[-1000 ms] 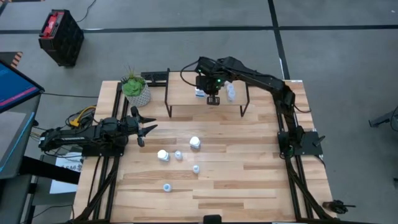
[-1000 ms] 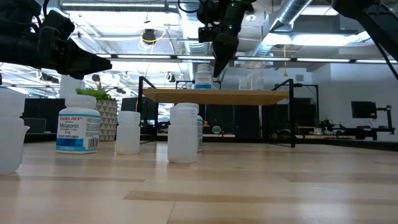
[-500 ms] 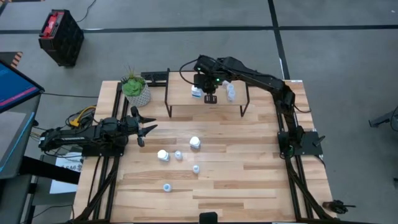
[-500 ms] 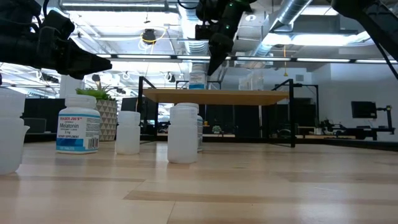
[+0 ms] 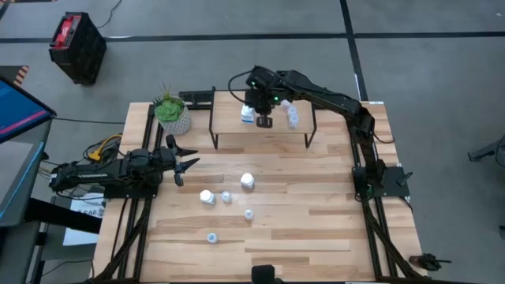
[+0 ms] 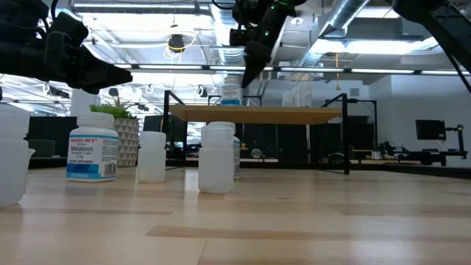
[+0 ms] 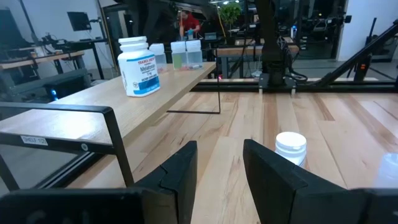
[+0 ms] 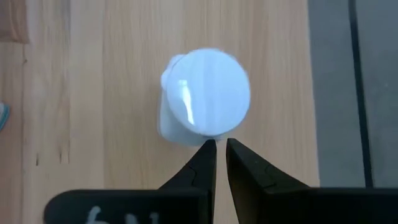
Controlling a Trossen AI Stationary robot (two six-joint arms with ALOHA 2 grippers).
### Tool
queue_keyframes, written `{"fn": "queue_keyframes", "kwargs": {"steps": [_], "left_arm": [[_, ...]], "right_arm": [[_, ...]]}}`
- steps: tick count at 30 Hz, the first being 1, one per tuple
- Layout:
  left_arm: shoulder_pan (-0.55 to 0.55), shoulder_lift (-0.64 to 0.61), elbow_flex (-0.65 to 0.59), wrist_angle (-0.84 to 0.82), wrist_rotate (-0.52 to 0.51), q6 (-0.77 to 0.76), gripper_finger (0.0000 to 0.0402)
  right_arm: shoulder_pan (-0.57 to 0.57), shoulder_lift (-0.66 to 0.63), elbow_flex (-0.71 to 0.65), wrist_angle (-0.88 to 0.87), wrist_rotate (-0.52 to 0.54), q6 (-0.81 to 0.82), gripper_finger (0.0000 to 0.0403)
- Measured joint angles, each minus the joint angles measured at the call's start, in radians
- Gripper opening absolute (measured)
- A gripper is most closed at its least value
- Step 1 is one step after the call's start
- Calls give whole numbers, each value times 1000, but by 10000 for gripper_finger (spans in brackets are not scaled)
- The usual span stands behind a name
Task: Pick and place medicine bottles onto shelf by color
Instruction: Put the bottom white pill bottle on the shelf, then put the bottom blue pill bottle on the shelf
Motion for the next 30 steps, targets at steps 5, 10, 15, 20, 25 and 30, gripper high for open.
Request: {"fn": "queue_keyframes", "kwargs": {"steps": [5, 10, 15, 20, 25, 30], "left_arm": [[0, 0, 0, 0, 0, 16, 121], [0, 0, 0, 0, -1, 17, 121], [0, 0, 0, 0, -1, 22, 121], [0, 0, 0, 0, -1, 26, 121], [0, 0, 0, 1, -2, 26, 121], [0, 0, 0, 3, 2, -22, 121]], "right_arm": [[0, 0, 0, 45, 1, 0, 59], [2, -3, 0, 44, 153, -24, 59], [13, -7, 87, -11, 224, -18, 59], [57, -34, 163, -100, 212, 33, 59], [91, -112, 144, -328, 98, 171, 59], [142, -157, 134, -467, -57, 279, 59]]}}
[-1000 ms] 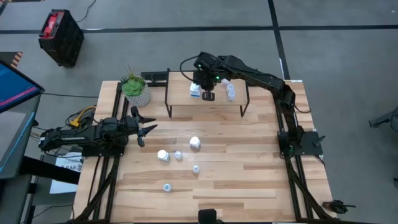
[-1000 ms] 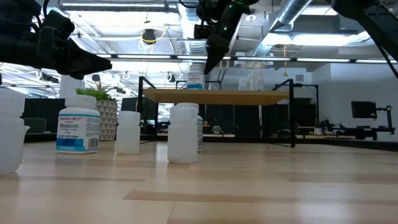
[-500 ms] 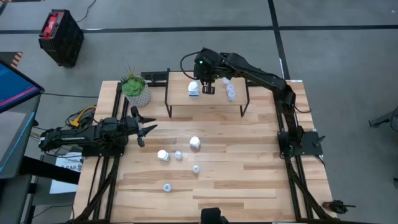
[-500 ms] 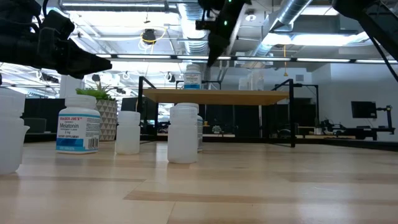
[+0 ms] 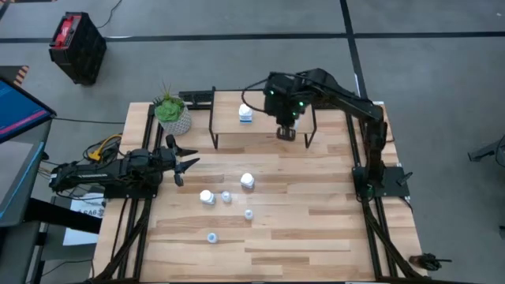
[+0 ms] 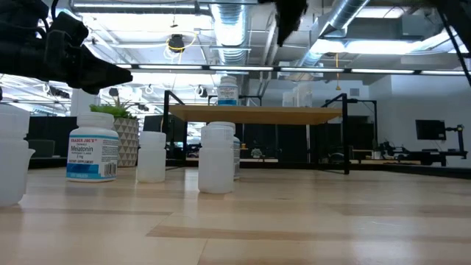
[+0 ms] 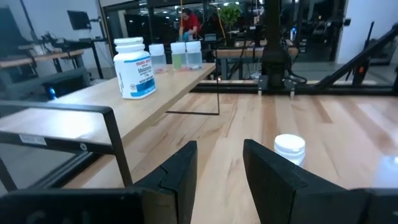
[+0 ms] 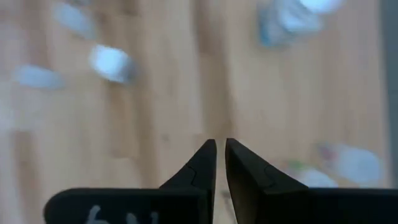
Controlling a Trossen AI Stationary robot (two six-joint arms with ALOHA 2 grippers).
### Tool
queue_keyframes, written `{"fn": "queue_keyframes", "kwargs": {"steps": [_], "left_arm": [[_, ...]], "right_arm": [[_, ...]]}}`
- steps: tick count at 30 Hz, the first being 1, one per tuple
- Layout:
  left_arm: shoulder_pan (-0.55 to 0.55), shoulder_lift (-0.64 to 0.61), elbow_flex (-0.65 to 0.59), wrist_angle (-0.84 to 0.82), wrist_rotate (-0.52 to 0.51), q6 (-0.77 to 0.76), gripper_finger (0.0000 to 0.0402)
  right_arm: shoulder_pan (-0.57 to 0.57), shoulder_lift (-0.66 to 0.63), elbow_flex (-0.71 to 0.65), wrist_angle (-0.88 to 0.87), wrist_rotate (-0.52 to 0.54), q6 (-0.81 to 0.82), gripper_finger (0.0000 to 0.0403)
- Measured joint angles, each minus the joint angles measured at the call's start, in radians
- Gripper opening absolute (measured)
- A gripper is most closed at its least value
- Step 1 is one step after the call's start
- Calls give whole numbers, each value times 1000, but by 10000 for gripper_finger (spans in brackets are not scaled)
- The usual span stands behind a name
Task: Pick and place medicine bottles onto shelf by color
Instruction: Put the bottom blue pill bottle on the shelf
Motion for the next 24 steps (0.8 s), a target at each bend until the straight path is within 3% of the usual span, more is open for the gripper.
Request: {"fn": "queue_keyframes", "kwargs": {"steps": [7, 10, 15, 19, 24], "left_arm": [[0, 4, 29, 10, 29, -142, 131], [0, 23, 84, 47, 53, -161, 153], [0, 131, 166, 38, 82, -135, 205], [-2, 256, 231, -6, 211, -82, 236], [-45, 410, 350, -163, 335, -63, 246]], "right_arm": [[114, -204, -218, 11, -54, -16, 59], [152, -344, -401, 91, -52, 30, 59], [194, -607, -782, 370, -51, 107, 59], [228, -774, -1028, 529, -48, 225, 59], [268, -891, -1220, 641, -49, 363, 59]]}}
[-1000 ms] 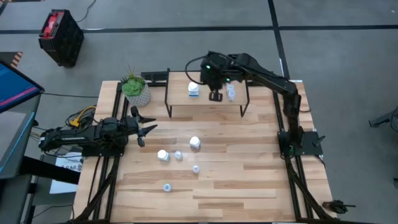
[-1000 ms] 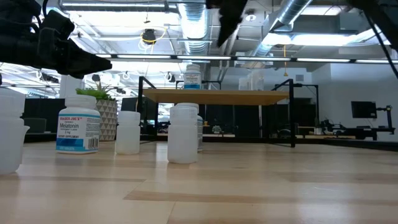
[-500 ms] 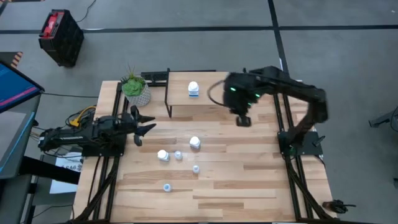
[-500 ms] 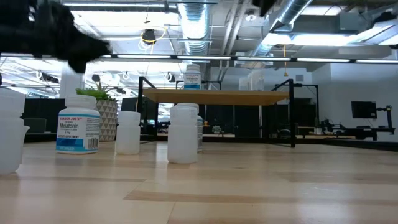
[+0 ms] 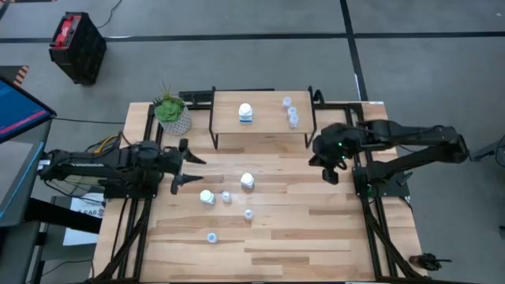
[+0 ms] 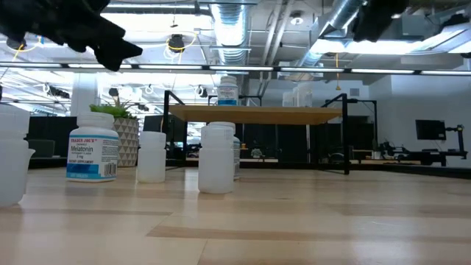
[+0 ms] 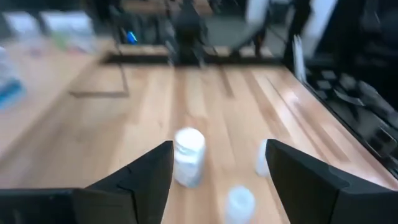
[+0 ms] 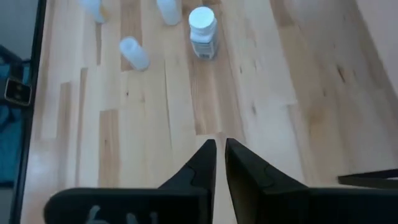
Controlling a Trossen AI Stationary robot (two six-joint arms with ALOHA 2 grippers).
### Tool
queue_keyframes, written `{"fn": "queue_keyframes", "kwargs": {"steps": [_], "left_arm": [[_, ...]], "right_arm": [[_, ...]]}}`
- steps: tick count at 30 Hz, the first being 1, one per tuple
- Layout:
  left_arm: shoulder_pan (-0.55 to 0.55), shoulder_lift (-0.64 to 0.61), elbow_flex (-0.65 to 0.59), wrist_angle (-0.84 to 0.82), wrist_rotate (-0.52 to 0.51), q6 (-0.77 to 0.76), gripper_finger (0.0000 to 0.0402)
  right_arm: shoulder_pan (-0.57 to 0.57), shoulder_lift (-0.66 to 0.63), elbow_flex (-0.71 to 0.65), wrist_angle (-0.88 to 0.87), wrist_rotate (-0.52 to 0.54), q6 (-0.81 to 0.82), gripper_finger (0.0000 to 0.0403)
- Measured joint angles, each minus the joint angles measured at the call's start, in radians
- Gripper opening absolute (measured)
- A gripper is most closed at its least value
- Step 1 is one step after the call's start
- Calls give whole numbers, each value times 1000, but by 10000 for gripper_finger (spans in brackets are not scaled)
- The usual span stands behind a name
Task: Pick and place medicine bottles onto shelf by color
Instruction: Put the bottom blue pill bottle on the shelf
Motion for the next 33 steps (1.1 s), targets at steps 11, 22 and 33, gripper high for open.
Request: {"fn": "queue_keyframes", "kwargs": {"steps": [11, 22, 33], "left_arm": [[-203, 236, 149, -279, 6, 22, 246], [-313, 424, 150, -283, -179, -32, 246], [-312, 594, 150, -238, -158, -57, 246]], "right_arm": [[25, -2, -108, 106, 2, 49, 59], [24, 98, -108, 110, 2, 41, 59], [24, 183, -108, 108, 2, 37, 59]]}}
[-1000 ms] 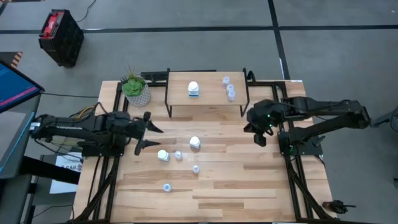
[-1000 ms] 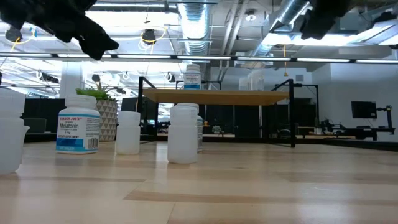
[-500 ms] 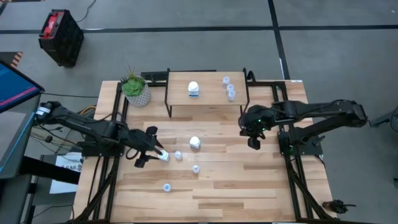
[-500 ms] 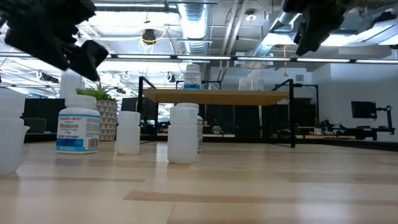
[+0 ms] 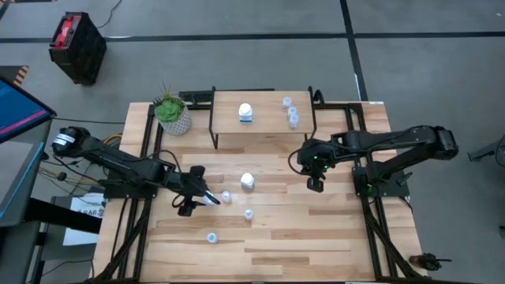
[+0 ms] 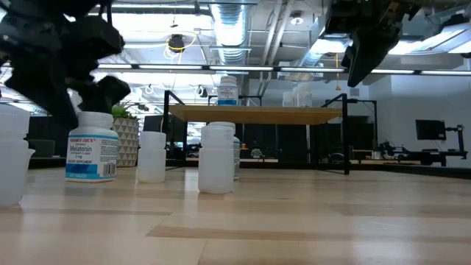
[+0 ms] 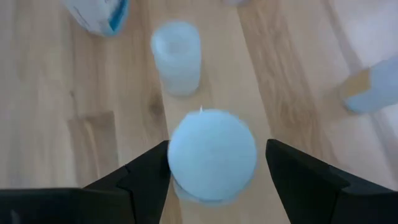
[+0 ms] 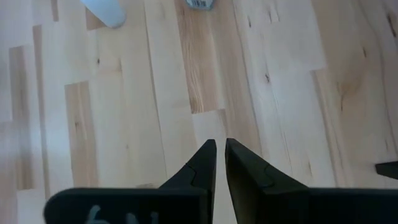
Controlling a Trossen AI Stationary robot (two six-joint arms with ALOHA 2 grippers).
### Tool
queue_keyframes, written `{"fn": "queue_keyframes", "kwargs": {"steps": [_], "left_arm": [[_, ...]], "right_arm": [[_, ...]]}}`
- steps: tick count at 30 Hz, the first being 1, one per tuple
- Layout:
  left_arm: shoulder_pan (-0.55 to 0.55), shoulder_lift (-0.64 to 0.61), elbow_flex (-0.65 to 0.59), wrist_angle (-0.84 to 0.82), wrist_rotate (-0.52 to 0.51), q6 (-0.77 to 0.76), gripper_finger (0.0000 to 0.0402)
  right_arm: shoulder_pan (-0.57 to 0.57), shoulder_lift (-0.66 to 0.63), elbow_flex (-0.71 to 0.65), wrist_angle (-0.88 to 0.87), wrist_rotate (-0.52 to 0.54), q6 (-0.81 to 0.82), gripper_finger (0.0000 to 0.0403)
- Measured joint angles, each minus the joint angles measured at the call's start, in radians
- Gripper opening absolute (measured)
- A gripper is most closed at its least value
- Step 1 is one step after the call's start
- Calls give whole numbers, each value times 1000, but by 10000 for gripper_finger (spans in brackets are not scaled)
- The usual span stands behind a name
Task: Pick and place medicine bottles onto shelf by color
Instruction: Put the bottom blue pill bottle on the shelf
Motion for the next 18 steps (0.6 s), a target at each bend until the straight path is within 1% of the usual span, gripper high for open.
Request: {"fn": "queue_keyframes", "kwargs": {"steps": [6, 10, 13, 16, 18], "left_arm": [[0, 68, 0, 66, -21, -16, 245], [1, 72, 0, 44, -22, -17, 229], [1, 67, 0, 22, -22, -26, 200], [7, 46, 11, -2, -22, -26, 153], [19, 22, 46, -37, -21, -28, 127]], "right_arm": [[0, -2, 0, 7, 0, 0, 59], [0, -8, 0, 6, 0, -3, 59], [0, -8, 0, 4, 0, -5, 59], [0, -8, 0, 4, 0, -8, 59], [0, -8, 0, 2, 0, -8, 59]]}}
